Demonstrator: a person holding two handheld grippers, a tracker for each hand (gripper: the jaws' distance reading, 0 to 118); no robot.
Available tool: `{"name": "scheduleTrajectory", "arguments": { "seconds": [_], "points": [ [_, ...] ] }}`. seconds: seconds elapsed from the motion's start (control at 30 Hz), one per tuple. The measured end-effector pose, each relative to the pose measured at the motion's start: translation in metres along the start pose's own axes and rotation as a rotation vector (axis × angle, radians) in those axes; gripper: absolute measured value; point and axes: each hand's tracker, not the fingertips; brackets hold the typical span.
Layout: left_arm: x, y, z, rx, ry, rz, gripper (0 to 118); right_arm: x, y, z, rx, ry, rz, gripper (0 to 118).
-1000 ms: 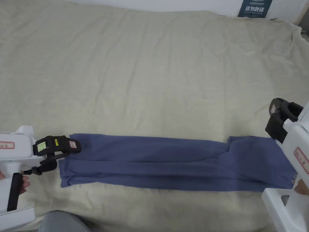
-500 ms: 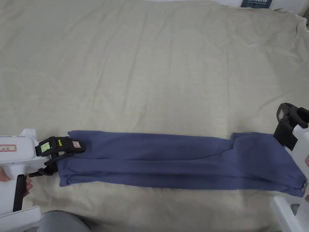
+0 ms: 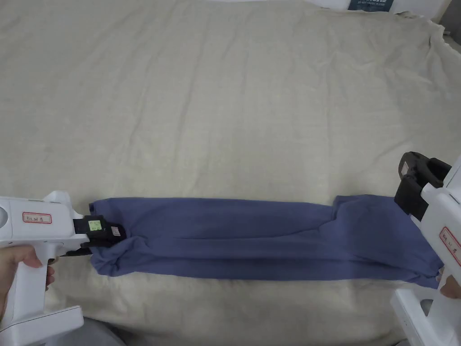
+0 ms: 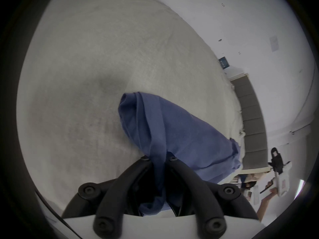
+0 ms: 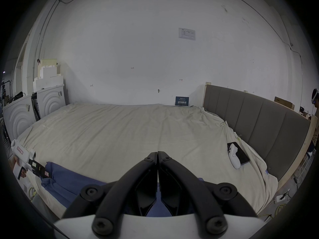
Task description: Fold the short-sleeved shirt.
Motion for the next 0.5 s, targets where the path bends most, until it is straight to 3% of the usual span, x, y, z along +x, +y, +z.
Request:
{"name": "scheduleTrajectory", "arguments": {
  "seconds": [0.07,0.2,0.4,0.5],
  "points": [
    [0.010,0.002,0.013,0.032,0.055,-0.013,7,0.002,0.001,0.000,0.004,0.006,-0.004,0],
    [0.036,0.007,0.046,0.061,0.032,-0.034,6,0.004,0.004,0.005,0.024,0.021,-0.001,0],
    [0.125,0.003,0.082,0.134,0.186,-0.306,6,0.011,0.006,0.013,0.054,0.027,-0.013,0],
    [0.165,-0.004,0.085,0.149,0.082,-0.395,6,0.016,0.007,0.018,0.071,0.024,-0.022,0]
  ]
}}
